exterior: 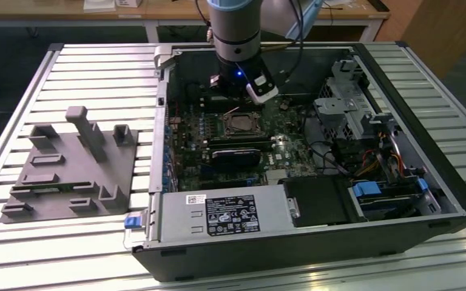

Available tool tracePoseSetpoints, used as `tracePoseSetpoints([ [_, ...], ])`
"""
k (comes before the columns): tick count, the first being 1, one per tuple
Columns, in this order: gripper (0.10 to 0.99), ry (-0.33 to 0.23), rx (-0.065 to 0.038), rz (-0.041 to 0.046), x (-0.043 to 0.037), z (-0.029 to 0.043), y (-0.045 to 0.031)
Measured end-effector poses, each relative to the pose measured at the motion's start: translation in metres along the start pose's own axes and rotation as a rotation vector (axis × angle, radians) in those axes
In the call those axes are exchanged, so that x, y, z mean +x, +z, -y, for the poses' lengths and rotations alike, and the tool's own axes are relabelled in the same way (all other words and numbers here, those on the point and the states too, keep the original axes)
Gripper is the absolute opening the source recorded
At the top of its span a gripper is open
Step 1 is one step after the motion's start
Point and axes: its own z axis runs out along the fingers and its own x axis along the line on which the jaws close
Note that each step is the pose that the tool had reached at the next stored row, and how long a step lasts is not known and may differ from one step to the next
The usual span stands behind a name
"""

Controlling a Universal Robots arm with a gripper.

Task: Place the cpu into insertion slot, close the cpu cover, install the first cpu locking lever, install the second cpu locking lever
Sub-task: 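Install the first cpu locking lever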

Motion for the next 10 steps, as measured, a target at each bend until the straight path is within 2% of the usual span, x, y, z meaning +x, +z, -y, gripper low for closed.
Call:
tracePoseSetpoints([
  [3, 0.106, -0.001, -0.001, 0.0050, 0.0004, 0.0008, 0.0031],
  [6, 0.106, -0.001, 0.000, 0.0054, 0.0006, 0.0005, 0.0042],
  [10, 0.106, 0.000, 0.006, 0.0070, 0.0010, -0.0022, 0.0058],
])
